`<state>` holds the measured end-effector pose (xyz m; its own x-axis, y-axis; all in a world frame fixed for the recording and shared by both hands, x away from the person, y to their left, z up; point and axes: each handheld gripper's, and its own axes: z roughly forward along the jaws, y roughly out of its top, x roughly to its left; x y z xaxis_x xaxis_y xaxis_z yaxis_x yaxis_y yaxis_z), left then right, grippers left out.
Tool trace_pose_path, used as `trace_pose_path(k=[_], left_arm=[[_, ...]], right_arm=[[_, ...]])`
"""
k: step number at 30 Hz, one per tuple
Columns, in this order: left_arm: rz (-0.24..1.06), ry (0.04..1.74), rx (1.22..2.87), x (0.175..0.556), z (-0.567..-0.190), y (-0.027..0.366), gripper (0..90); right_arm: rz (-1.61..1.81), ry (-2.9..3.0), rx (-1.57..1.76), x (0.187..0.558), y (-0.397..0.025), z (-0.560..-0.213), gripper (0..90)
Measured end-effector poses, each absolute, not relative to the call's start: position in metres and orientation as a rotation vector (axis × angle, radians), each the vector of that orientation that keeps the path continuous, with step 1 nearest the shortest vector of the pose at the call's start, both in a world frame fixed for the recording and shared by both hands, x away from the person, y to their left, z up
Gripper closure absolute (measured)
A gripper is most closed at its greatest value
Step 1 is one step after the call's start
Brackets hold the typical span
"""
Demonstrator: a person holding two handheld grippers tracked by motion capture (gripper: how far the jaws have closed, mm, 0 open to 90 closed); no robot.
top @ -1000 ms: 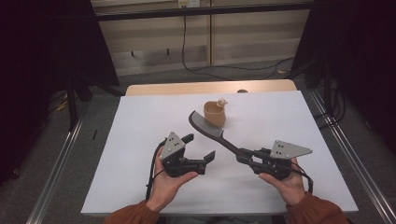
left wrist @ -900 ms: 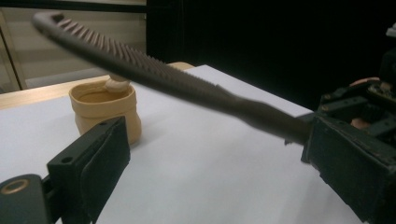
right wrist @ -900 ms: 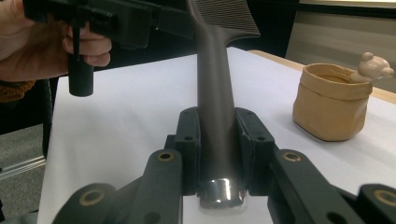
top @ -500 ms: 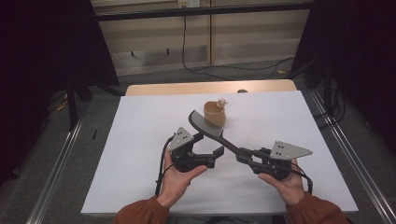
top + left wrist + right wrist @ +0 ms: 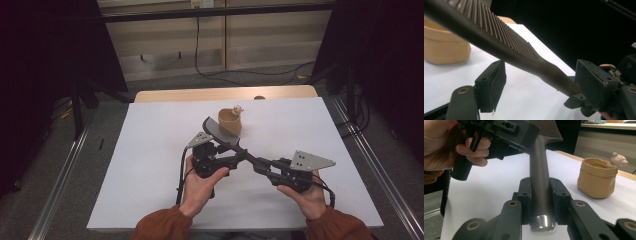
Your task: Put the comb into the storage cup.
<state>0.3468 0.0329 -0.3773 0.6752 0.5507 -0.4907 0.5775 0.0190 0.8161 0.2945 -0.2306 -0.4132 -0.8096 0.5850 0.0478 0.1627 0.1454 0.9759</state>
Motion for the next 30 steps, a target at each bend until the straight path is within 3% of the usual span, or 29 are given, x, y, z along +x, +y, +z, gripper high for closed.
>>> trace_pose_path(k=[22,30], left_arm=[[-0.158,1.022,1.492,0.353,-0.387,0.023,62.8],[-0.191,1.036,1.475,0.356,-0.39,0.024,65.2]], right_arm=[[1.702,2.066,0.766,0.297,-0.231,-0.417,72.3],[1.691,2.069,0.773,0.298,-0.232,-0.418,72.3]])
